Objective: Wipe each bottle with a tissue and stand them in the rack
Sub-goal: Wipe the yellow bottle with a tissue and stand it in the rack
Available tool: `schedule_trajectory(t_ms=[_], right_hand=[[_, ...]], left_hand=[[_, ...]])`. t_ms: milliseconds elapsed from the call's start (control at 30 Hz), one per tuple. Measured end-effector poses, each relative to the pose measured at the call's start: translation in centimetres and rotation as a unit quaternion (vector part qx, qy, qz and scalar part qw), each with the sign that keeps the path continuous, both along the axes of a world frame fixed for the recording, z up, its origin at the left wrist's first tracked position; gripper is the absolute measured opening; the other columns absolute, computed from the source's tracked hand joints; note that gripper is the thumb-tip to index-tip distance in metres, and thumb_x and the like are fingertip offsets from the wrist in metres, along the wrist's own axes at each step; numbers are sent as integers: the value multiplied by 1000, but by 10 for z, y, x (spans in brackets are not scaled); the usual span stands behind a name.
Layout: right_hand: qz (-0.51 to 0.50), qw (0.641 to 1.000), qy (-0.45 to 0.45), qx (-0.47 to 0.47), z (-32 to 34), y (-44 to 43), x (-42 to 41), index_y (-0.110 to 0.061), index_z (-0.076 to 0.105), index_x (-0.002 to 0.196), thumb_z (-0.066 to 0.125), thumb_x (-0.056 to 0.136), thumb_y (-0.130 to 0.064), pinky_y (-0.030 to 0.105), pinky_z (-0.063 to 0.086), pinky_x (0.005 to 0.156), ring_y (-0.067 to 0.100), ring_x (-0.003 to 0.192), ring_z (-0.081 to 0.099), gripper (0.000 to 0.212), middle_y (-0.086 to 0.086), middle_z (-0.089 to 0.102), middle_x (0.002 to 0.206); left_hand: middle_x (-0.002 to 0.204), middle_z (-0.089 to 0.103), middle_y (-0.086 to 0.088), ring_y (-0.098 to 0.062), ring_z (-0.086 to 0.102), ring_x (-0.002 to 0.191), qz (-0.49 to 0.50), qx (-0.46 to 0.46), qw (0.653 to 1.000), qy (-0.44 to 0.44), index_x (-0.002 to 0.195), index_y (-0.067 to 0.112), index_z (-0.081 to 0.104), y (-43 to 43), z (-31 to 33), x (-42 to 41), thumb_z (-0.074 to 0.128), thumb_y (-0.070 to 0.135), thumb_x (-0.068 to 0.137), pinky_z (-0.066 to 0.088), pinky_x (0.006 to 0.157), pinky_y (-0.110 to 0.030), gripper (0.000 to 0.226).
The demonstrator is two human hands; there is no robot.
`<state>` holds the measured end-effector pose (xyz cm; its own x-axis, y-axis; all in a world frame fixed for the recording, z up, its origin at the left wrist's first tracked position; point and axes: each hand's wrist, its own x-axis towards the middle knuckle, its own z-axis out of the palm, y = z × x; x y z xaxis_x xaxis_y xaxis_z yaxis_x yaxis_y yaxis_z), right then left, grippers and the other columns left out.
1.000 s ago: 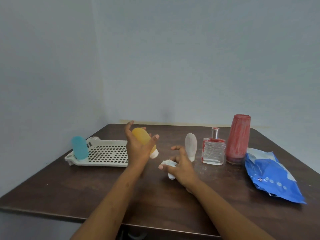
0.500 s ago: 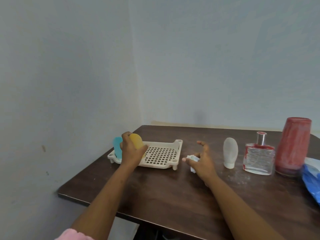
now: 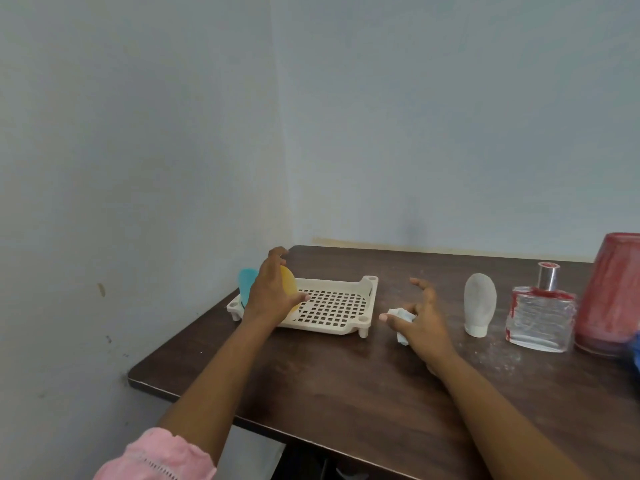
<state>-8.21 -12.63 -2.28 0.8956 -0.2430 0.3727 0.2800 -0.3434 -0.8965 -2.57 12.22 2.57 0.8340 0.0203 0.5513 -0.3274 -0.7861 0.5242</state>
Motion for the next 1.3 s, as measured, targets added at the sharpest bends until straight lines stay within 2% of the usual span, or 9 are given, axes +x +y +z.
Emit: schedule_trajectory(t_ms=[67,200,333,467,600,733,833,1000,1300], right_hand=[[3,1000,1,-19,-2,0,1,-30,29,133,80,72,-22,29,49,69,15,74,59,80,7,60,79],[10,998,20,-60,-2,1,3,-31,34,125,78,74,-25,21,40,58,12,68,55,68,2,55,77],[7,998,16,-61,-1,1,1,-28,41,113,78,74,-24,18,38,56,10,69,54,55,2,56,80],[6,997,16,-72,-1,1,0,-24,47,103,79,73,-25,19,41,60,9,76,56,43,-4,58,87],[8,997,20,-68,-4,0,0,-25,54,98,79,72,-26,20,43,53,11,70,57,36,-3,59,85],[12,998,20,-62,-5,0,1,-26,56,91,80,71,-26,23,45,52,13,65,56,31,-2,59,84],[15,998,19,-57,-5,0,1,-28,56,87,80,71,-26,22,45,52,13,65,56,30,-2,59,84],[12,998,18,-57,-5,0,0,-27,57,88,80,71,-27,21,44,55,11,72,57,29,-4,60,86],[15,998,18,-55,-5,-1,-1,-27,57,88,80,72,-28,22,44,56,13,74,58,28,-3,60,87]], left_hand=[[139,45,-2,-21,50,121,4,21,1000,5,138,26,28,1,-1,2,86,27,70,43,98,-31,89],[140,43,-5,-22,49,120,11,38,999,10,136,23,31,0,-6,6,84,28,73,44,98,-32,83],[133,46,-5,-21,49,115,27,51,998,4,127,21,41,-1,-11,12,81,32,76,44,94,-32,66],[130,49,-1,-19,46,117,73,114,990,-31,126,21,47,-1,-11,12,73,42,82,45,89,-31,55],[138,48,-1,-20,44,124,102,180,977,-45,136,18,44,1,-7,13,67,49,85,41,100,-32,63],[141,50,0,-21,41,133,120,251,960,-30,141,21,41,8,-2,15,62,60,83,15,117,-44,73],[145,46,2,-18,35,139,137,289,948,-4,145,25,35,12,2,14,58,66,82,3,118,-50,78],[145,45,3,-16,33,140,133,307,942,17,146,29,33,17,8,11,60,68,80,-2,116,-56,81],[143,47,2,-19,37,138,132,306,943,23,144,30,33,17,9,9,63,65,80,-1,116,-57,79]])
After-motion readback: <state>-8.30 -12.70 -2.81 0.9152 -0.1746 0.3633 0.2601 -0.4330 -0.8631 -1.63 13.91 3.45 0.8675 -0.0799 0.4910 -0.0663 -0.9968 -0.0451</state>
